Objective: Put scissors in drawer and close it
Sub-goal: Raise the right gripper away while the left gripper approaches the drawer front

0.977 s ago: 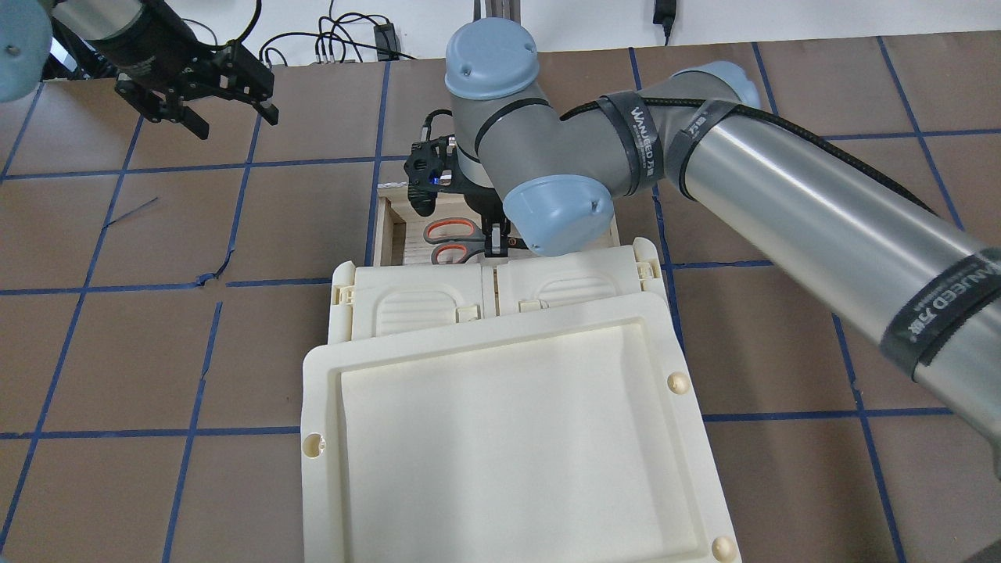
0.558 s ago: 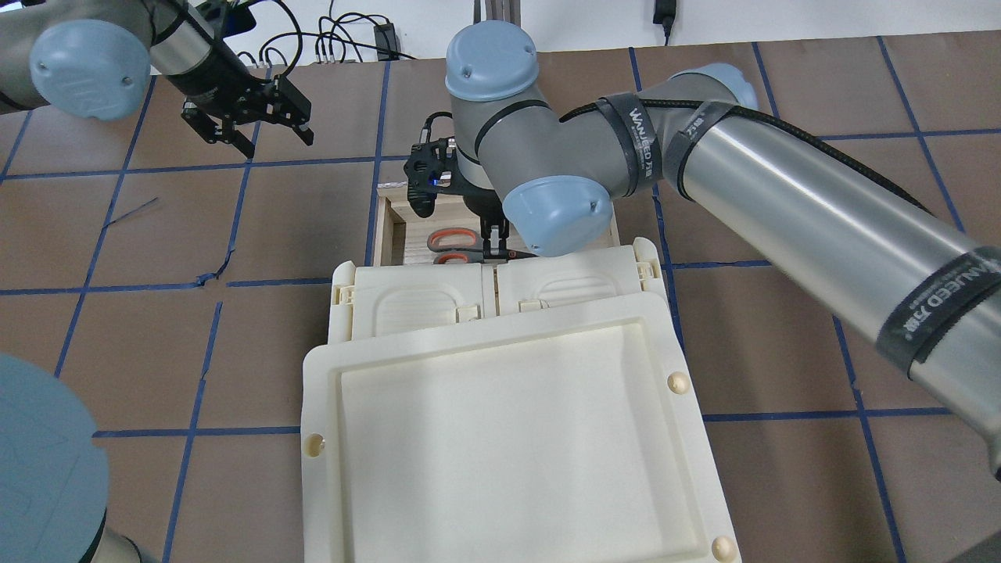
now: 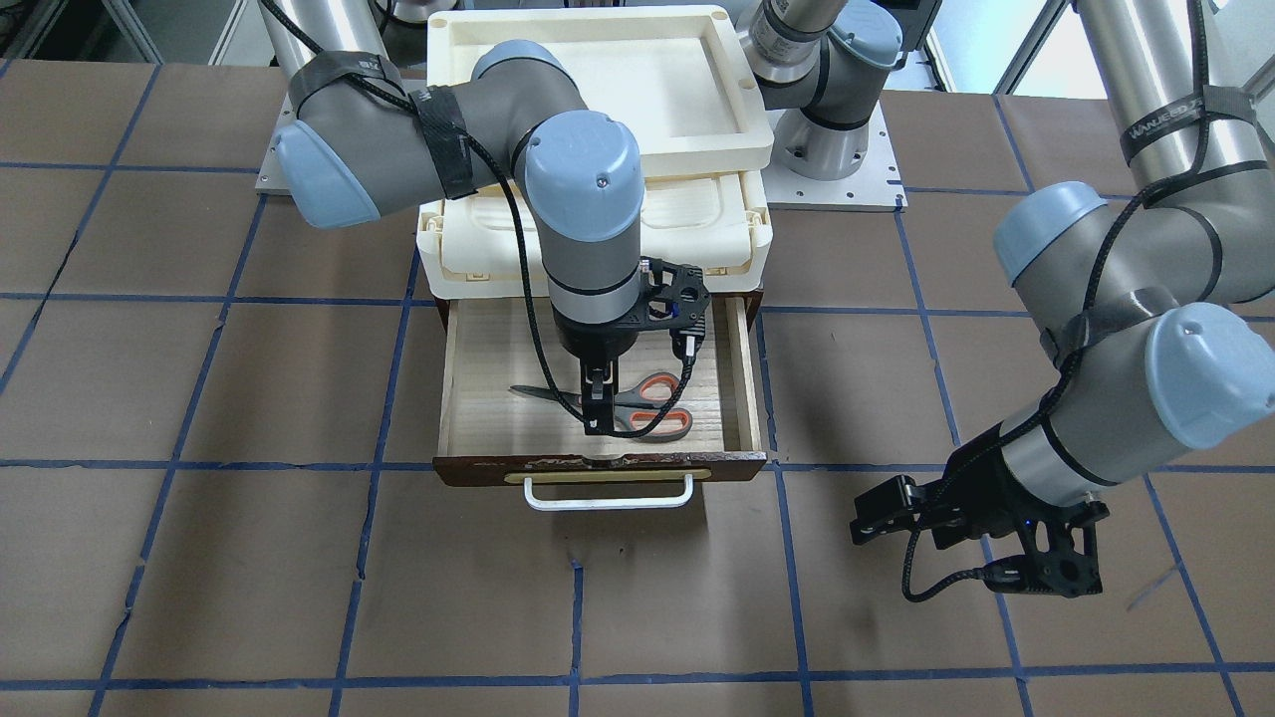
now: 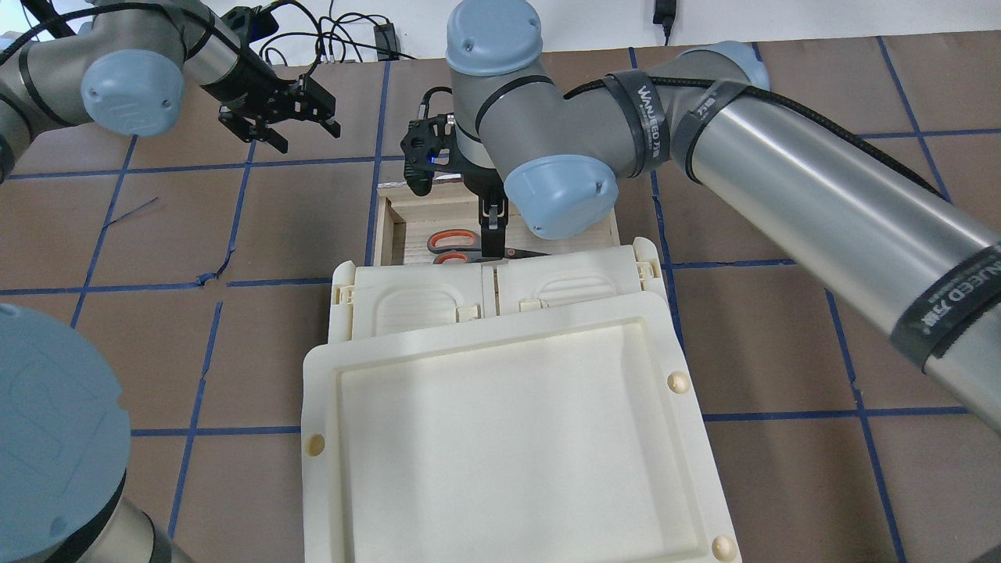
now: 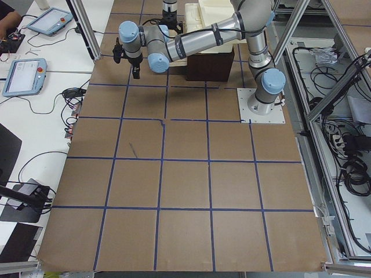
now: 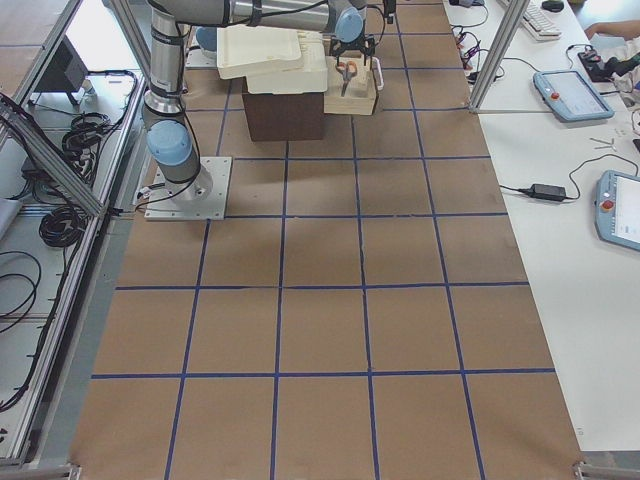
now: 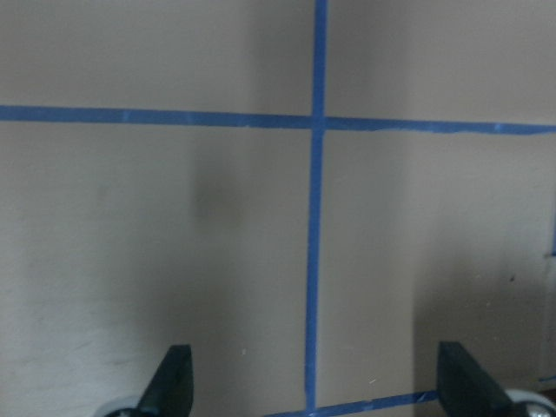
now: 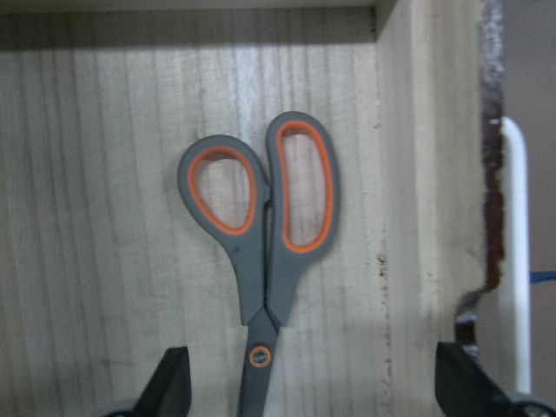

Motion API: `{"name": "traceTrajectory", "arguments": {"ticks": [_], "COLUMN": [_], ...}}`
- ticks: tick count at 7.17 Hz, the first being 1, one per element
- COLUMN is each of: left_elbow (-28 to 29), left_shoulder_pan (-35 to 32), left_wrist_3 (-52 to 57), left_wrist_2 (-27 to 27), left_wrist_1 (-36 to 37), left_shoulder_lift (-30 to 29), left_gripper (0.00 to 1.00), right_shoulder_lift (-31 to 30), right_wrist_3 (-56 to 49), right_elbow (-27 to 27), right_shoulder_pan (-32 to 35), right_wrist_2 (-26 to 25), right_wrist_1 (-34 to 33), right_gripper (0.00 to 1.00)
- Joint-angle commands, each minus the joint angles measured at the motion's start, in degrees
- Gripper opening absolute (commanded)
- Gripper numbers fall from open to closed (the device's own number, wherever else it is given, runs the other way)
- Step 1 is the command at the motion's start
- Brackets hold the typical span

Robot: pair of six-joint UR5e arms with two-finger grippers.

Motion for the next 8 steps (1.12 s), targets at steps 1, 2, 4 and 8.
{"name": "traceTrajectory", "arguments": {"ticks": [1,2,4,8], "left_elbow": [-1.4,-2.7,-5.6,-7.3], "left_shoulder_pan": [-3.4,-3.7,-4.5,-6.4], "left_wrist_3": [-4.0,-4.2,-4.3,-6.0], "left_wrist_2": [-1.0,-0.9,-1.1,-1.2], "left_wrist_1": [1.4,1.8,3.6,0.9], "left_shoulder_lift": [-0.5,-0.5,-0.5,0.4], "left_gripper": [1.0,1.0,1.0,1.0], "right_shoulder_lift": [-4.4,-8.1,-13.9,-21.1], "right_wrist_3": [6.1,9.2,18.7,50.9], "right_elbow": [-2.0,-1.9,-1.9,-1.1], "right_shoulder_pan": [-4.1,-8.0,-17.3,-26.2], "right_wrist_2": [0.0,0.4,4.3,-0.7], "right_wrist_1": [1.3,4.5,11.9,22.9], "right_gripper": [0.99,0.99,0.99,1.0]}}
